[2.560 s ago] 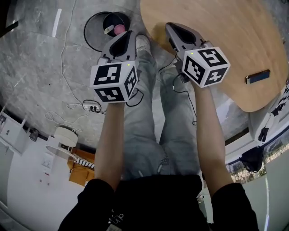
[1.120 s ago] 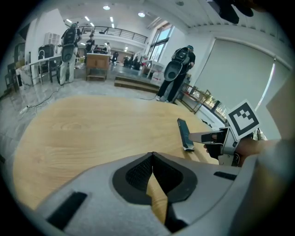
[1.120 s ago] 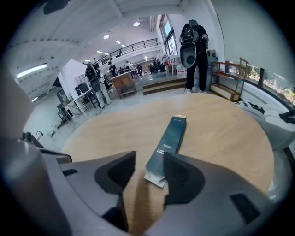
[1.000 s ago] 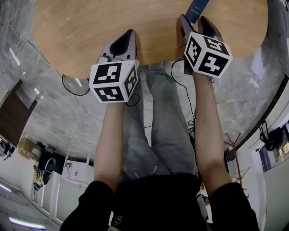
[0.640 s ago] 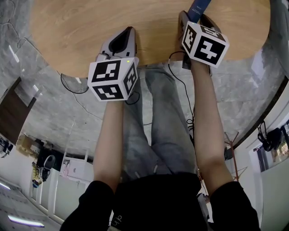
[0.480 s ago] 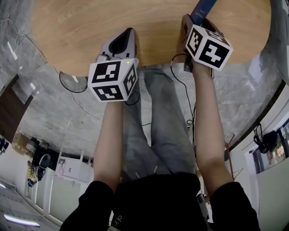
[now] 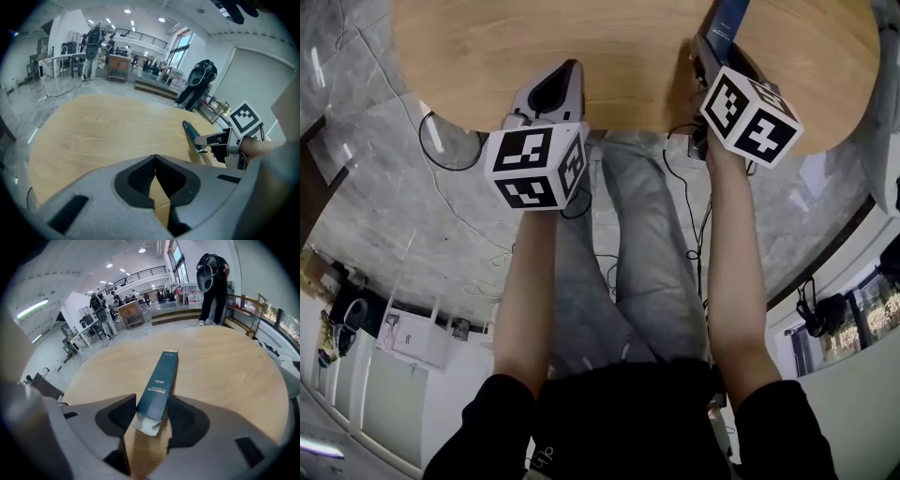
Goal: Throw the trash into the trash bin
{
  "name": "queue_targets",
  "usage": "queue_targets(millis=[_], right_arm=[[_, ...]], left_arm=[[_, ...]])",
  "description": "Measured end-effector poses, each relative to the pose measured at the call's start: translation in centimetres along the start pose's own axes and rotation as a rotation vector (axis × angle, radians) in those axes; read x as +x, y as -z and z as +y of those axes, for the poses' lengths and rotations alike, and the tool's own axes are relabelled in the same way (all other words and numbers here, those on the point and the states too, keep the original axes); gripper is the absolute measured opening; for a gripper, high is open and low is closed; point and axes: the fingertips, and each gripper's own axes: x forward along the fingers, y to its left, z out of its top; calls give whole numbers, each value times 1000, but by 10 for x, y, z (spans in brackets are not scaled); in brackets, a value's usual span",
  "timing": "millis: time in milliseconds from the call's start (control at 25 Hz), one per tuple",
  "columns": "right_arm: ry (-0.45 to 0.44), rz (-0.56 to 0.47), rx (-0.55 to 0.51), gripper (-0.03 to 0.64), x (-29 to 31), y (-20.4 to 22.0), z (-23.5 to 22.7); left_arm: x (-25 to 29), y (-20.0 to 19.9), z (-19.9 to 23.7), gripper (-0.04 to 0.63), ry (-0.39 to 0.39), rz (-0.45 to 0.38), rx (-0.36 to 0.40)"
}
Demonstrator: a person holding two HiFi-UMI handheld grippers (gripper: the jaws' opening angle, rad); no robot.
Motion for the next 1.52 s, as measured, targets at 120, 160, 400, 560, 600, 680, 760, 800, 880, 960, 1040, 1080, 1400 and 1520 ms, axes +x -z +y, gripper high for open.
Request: queue_targets(millis=[120, 160, 400, 560, 600, 680, 760, 800, 880, 960, 1040, 1080, 1400, 1520], right_arm=[[-49, -11, -22, 204, 1, -3, 32], [-67, -16, -30, 202, 2, -4, 44], [-149, -29, -67, 192, 5, 0, 112], [-195, -36, -96, 187, 3, 3, 158], [-211, -36, -106, 187, 3, 5, 171], [-249, -34, -133, 183, 3, 8, 201], [-286, -32, -164, 182, 3, 11, 232], [-302, -32, -179, 178, 3, 13, 247], [-336, -31, -210, 169, 0, 17, 276], [-372, -25, -240, 163, -4, 24, 305], [-411, -18, -265, 158, -7, 32, 336], [-431, -13, -277, 155, -8, 37, 352], [-629, 74, -436, 149, -25, 96, 483], [-706, 130, -515, 149, -34, 122, 521]], left_arm=[[-17, 6, 22, 8, -29, -15, -31], [-22, 7, 29, 8, -39, -22, -42], [-52, 22, 76, 8, -79, -51, -101], [-74, 32, 107, 8, -105, -69, -142], [-81, 35, 116, 8, -113, -75, -154], [-94, 42, 135, 8, -134, -88, -181], [-107, 48, 155, 8, -156, -101, -209], [-114, 52, 165, 8, -167, -107, -222], [-128, 60, 183, 8, -188, -119, -250], [-142, 70, 198, 8, -211, -133, -280], [-158, 80, 216, 8, -234, -146, -311], [-166, 86, 226, 8, -246, -153, -327], [-238, 140, 301, 8, -387, -218, -487], [-265, 158, 320, 8, -455, -252, -560]])
